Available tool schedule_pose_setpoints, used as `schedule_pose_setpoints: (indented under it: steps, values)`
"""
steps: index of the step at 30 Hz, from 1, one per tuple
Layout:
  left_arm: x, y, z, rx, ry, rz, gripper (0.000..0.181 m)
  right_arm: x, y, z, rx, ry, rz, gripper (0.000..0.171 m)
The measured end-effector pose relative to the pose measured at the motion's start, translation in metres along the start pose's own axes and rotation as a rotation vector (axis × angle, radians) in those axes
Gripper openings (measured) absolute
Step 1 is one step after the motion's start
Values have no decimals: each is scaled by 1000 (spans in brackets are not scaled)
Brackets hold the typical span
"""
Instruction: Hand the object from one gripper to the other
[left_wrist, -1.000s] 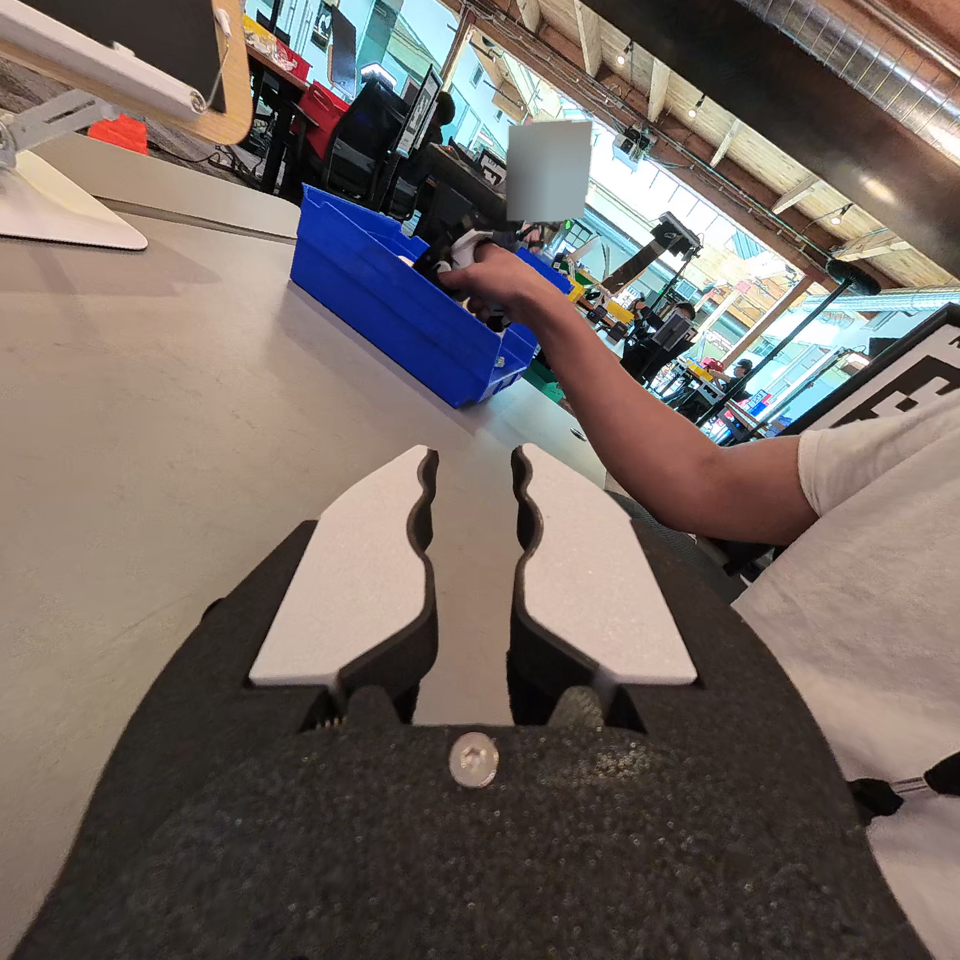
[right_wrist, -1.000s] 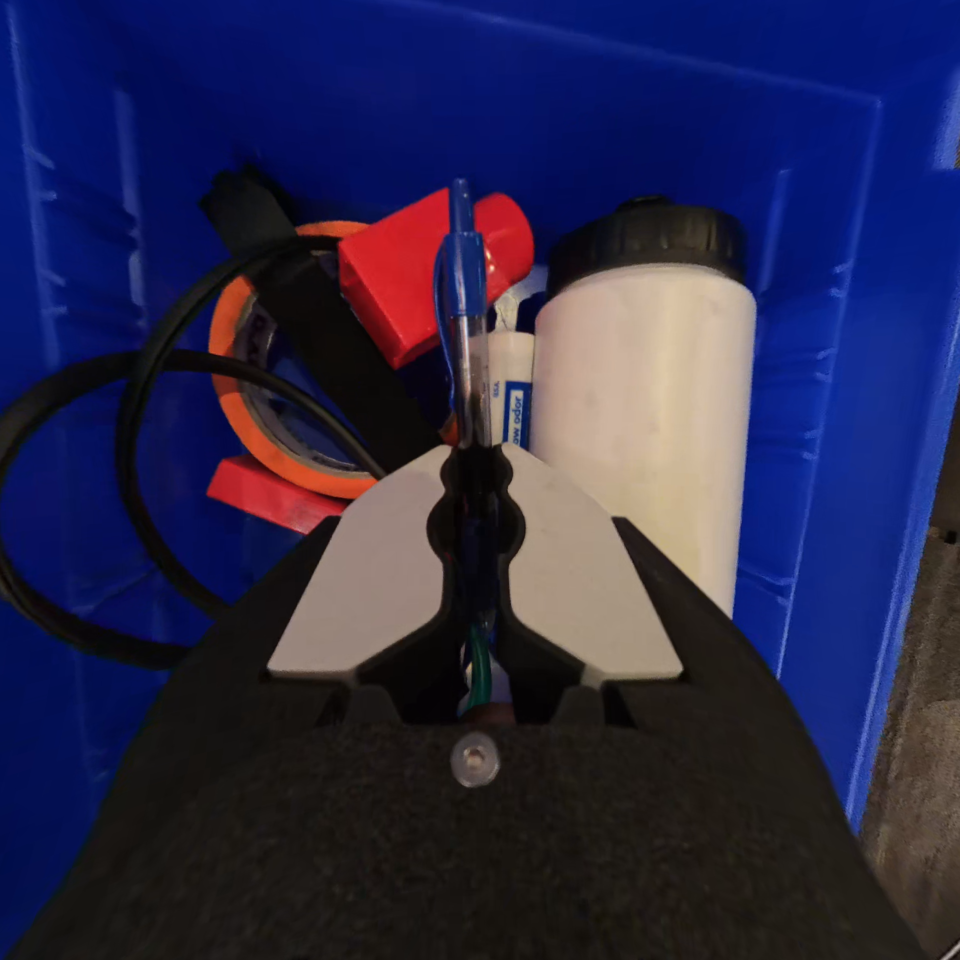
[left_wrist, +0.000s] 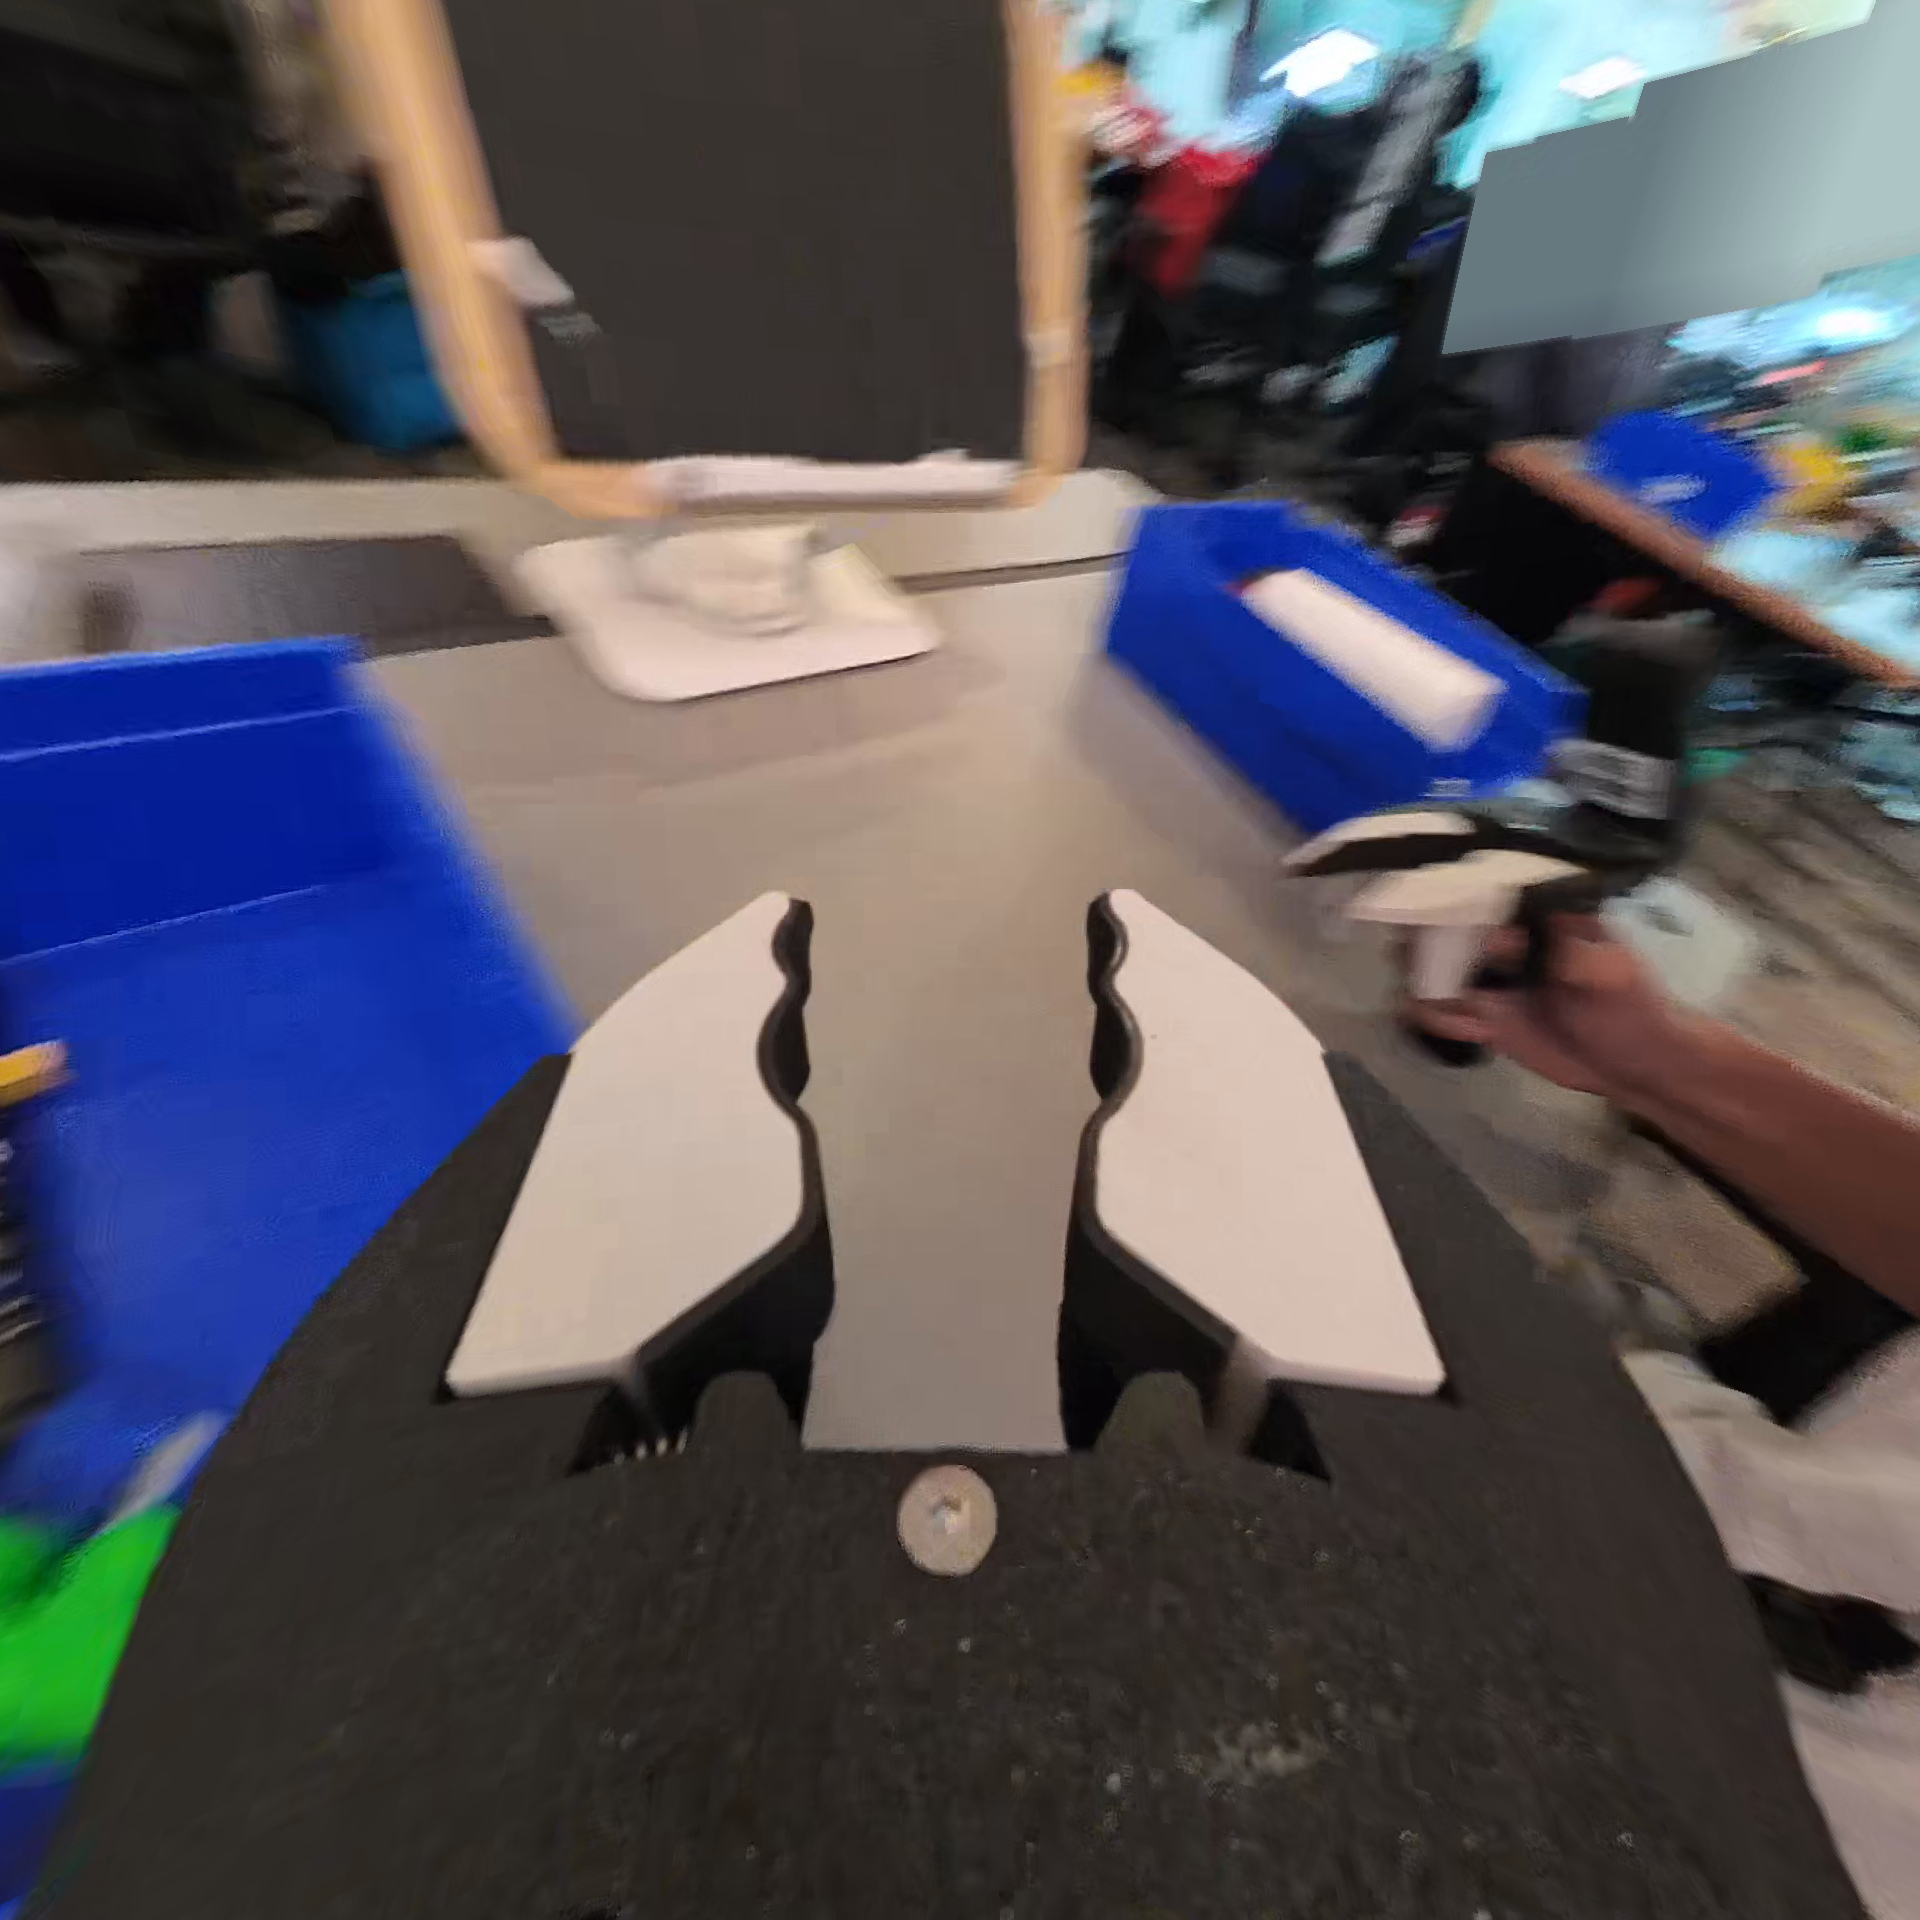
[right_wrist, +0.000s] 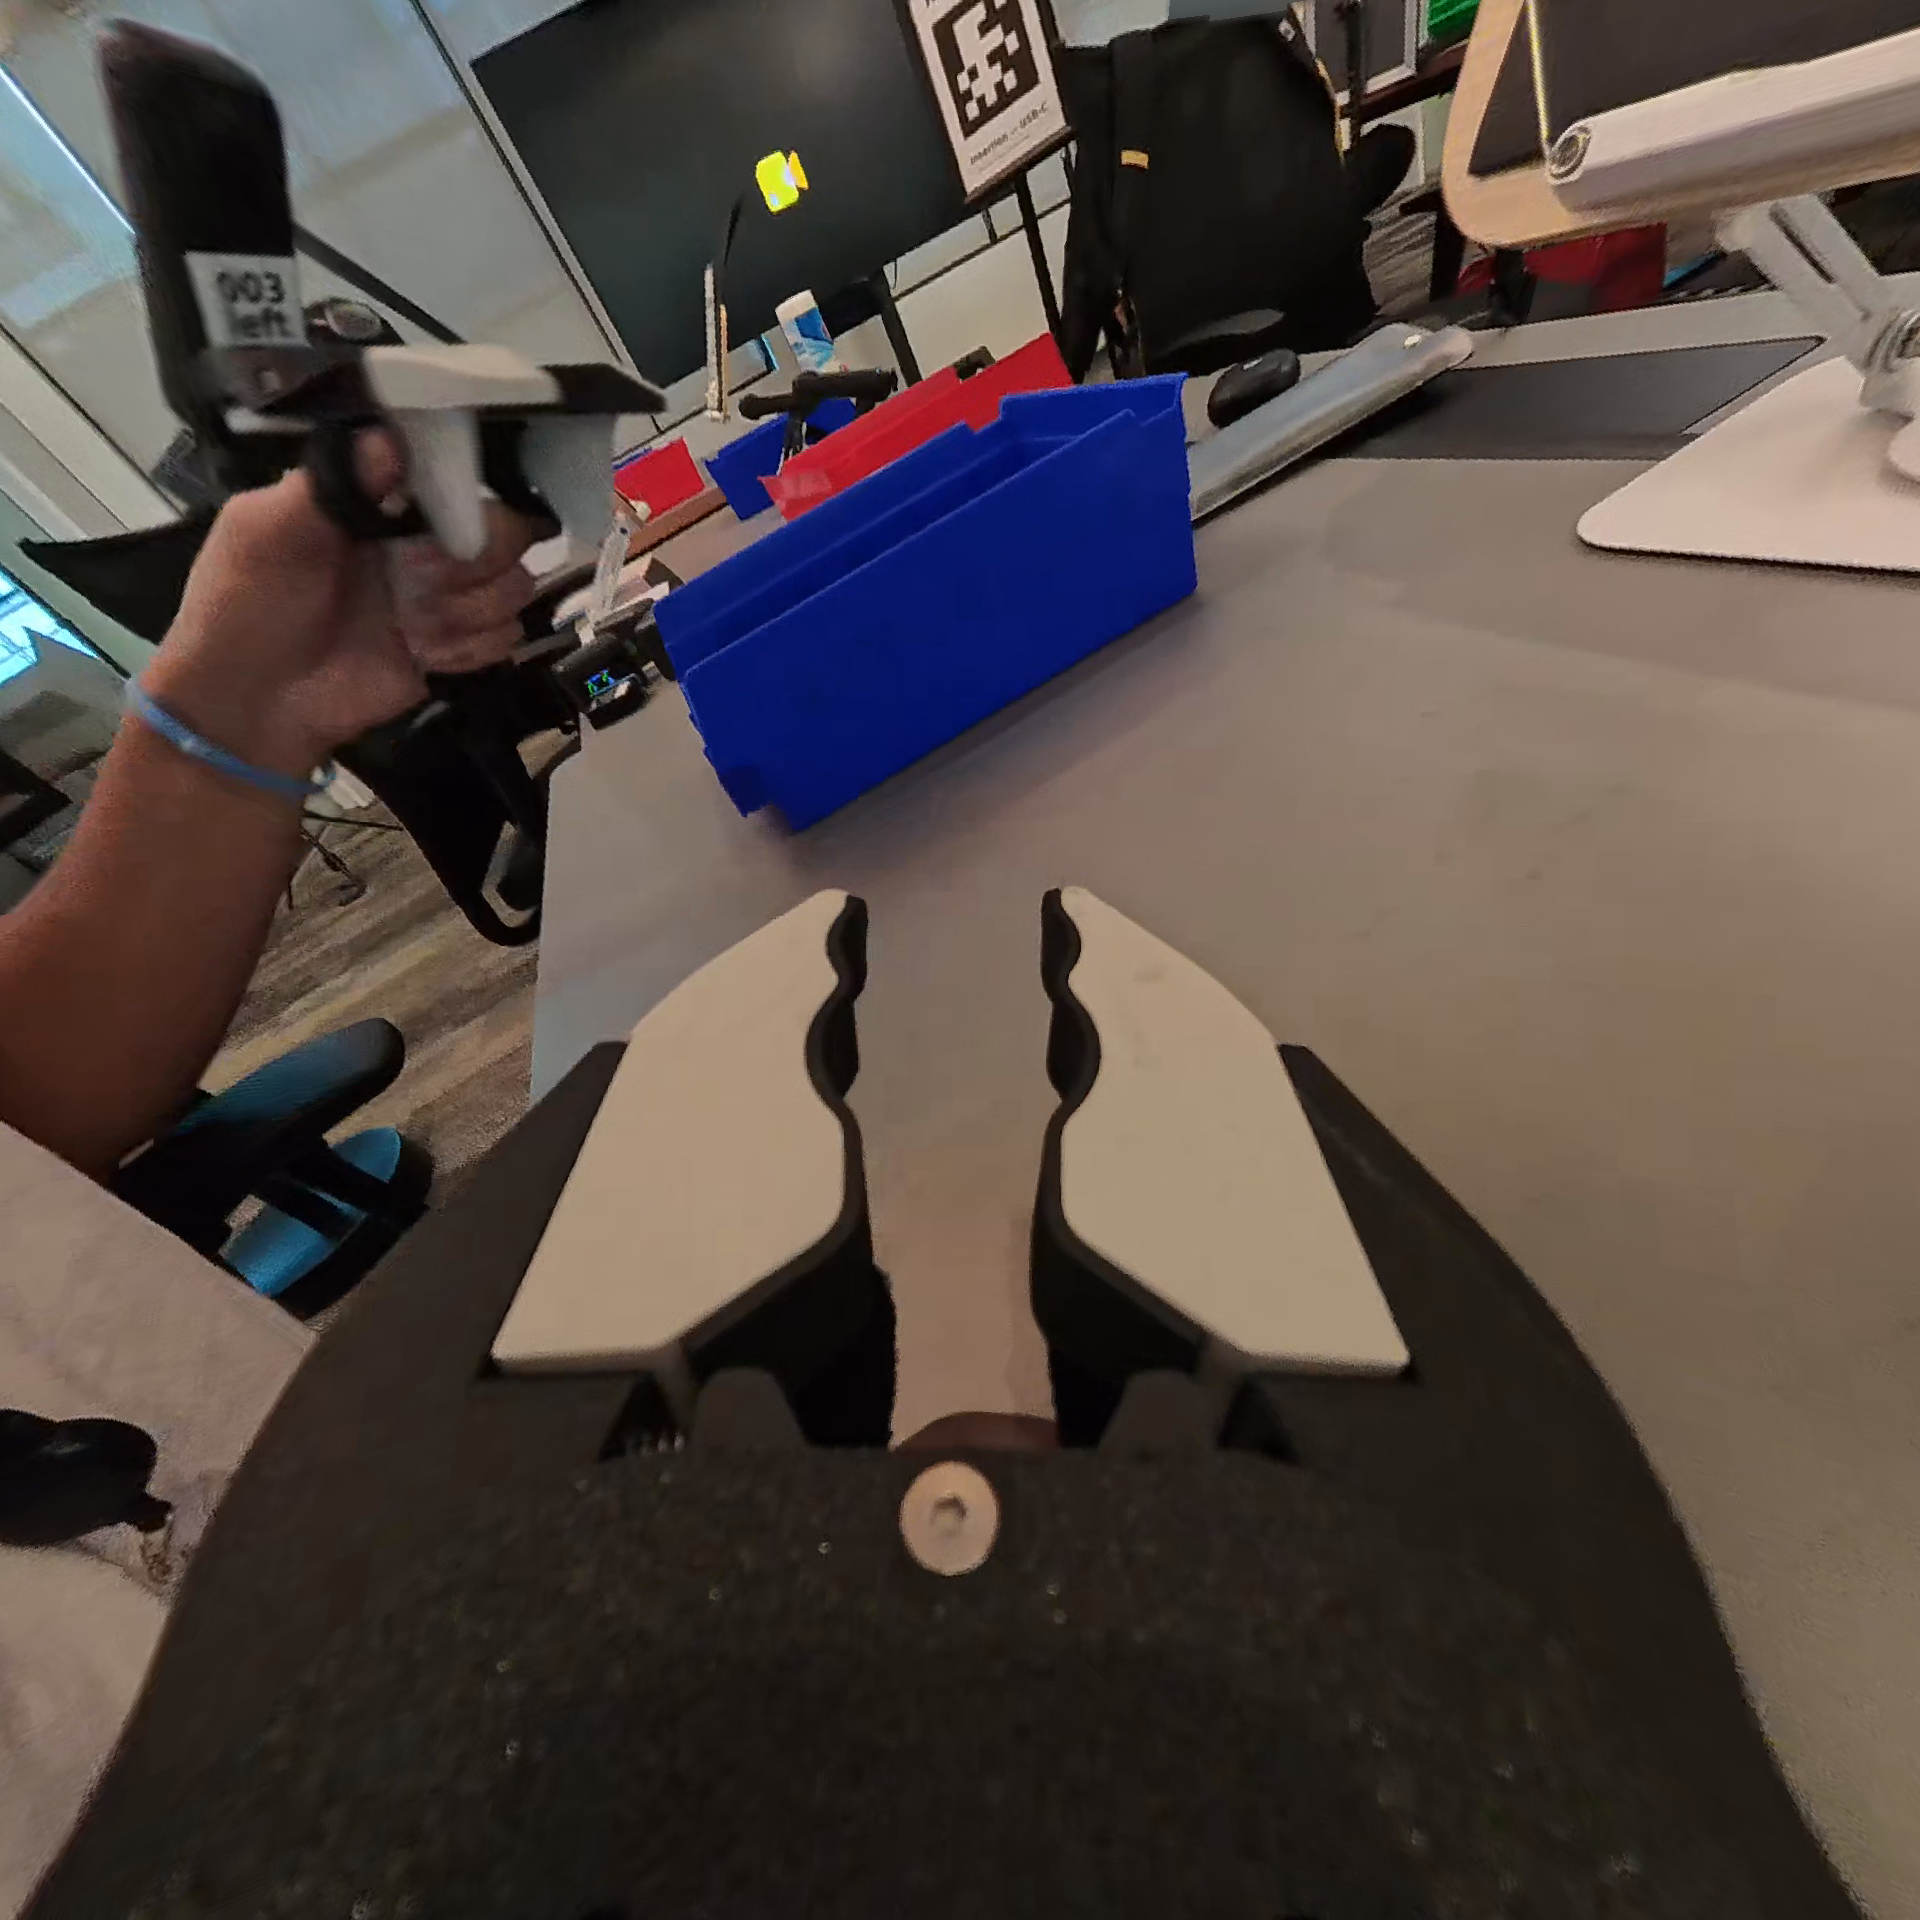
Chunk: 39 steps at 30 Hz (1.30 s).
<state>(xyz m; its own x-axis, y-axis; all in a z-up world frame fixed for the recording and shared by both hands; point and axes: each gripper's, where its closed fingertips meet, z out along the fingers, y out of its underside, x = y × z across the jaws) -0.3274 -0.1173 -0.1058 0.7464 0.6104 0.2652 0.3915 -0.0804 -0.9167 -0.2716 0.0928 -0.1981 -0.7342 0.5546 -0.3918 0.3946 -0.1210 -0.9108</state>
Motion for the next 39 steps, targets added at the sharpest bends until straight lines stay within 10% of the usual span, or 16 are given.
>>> schedule_pose_setpoints:
  steps: [7, 13, 39]
  values:
    - [-193, 72, -4, -637, -556, -11, 80, -12, 16, 9, -80, -34, -57, 33]
    - [-262, 111, 10, -824, -687, -100, 76, -19, 22, 9, -111, -55, -80, 32]
    - [-284, 120, -1, -809, -904, 175, 47, -15, 25, 10, -127, -79, -22, 31]
